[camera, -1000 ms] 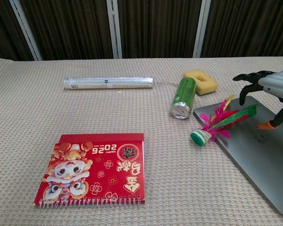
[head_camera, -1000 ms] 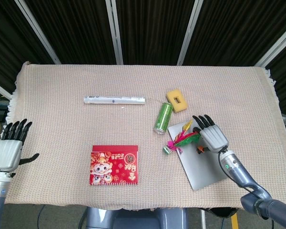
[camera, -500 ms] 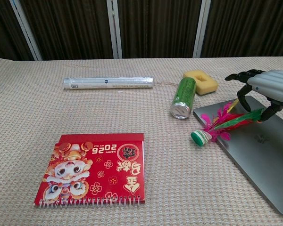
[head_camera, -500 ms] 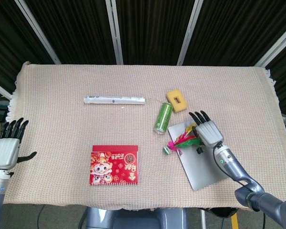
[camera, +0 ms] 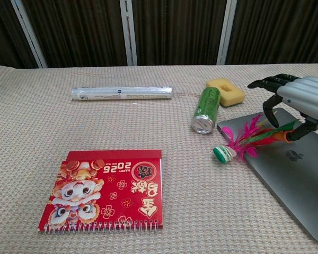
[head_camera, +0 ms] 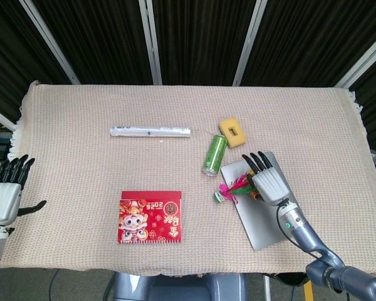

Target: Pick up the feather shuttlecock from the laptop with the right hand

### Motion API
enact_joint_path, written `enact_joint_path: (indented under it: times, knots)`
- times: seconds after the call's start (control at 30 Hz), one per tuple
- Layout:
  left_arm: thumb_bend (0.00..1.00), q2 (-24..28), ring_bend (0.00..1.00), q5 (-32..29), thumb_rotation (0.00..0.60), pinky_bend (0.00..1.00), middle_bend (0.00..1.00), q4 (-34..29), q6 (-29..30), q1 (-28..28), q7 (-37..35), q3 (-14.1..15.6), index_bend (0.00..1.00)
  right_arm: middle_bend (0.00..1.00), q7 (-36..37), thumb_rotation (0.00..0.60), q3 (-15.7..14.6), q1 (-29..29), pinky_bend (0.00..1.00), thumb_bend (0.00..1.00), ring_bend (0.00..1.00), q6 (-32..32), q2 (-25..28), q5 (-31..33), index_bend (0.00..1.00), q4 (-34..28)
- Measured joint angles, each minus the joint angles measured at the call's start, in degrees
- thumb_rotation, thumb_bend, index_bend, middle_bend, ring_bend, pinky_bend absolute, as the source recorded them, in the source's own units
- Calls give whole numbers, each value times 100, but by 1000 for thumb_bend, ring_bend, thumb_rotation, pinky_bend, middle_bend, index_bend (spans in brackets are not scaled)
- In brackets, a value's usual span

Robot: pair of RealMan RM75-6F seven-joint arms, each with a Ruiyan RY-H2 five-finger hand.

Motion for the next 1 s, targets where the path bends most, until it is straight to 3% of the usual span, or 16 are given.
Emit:
enact_joint_path:
  times: [0.23, 0.67, 1.0]
  knots:
    - [73, 164, 0, 162, 563, 0, 0, -52, 184, 73, -373, 48, 0, 68, -937, 600, -16, -162, 0, 294, 0, 267, 315, 16, 659, -1085]
    - [79, 364, 0, 481, 562, 0, 0, -113, 445, 157, -888, 155, 0, 81, -2205, 600, -70, -392, 0, 313, 0, 641, 817, -74, 670, -2552]
    - [72, 531, 0, 762, 563, 0, 0, -123, 641, 210, -1408, 278, 0, 95, -3605, 600, -454, -644, 0, 314, 0, 818, 787, -464, 675, -3601]
